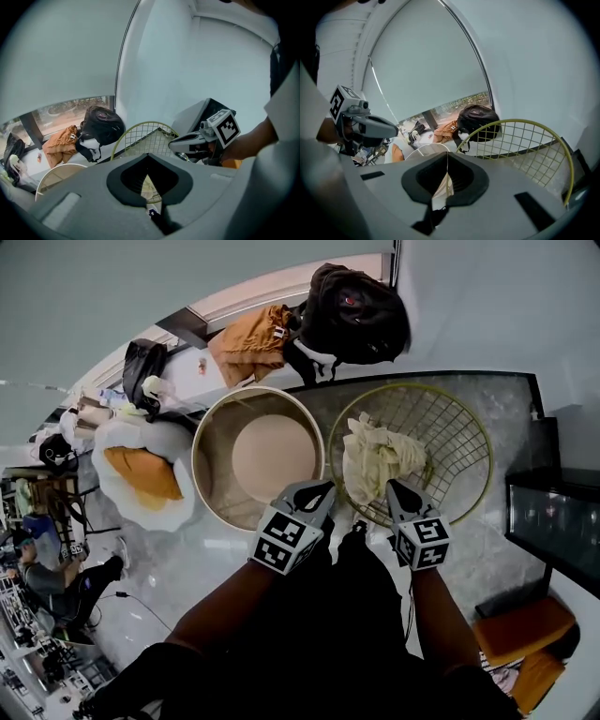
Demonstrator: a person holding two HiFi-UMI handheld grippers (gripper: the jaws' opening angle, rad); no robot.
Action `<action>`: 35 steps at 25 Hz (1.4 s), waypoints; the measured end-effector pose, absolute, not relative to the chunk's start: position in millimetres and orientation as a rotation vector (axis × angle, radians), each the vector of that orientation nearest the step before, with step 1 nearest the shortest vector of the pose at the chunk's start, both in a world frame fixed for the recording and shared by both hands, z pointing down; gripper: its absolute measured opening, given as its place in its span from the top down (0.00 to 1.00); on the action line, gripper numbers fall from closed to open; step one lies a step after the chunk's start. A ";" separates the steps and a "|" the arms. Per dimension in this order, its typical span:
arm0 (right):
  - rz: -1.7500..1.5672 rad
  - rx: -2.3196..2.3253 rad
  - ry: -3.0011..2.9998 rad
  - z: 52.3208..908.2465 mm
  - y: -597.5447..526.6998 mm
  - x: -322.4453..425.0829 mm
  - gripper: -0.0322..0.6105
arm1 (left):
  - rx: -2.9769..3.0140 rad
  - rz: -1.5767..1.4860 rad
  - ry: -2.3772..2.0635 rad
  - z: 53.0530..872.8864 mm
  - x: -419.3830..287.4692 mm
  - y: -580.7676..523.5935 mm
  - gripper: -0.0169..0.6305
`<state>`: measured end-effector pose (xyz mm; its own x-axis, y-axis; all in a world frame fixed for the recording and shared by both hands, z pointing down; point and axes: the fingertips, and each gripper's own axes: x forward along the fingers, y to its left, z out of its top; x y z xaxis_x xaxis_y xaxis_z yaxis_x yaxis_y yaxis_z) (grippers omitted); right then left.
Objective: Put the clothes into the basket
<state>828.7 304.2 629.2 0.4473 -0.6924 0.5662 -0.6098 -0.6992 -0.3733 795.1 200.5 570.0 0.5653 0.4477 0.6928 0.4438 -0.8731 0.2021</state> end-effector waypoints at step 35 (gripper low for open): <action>-2.016 -2.664 1.433 928.3 259.1 938.8 0.47 | 2.457 1.524 1.062 737.4 844.2 159.9 0.97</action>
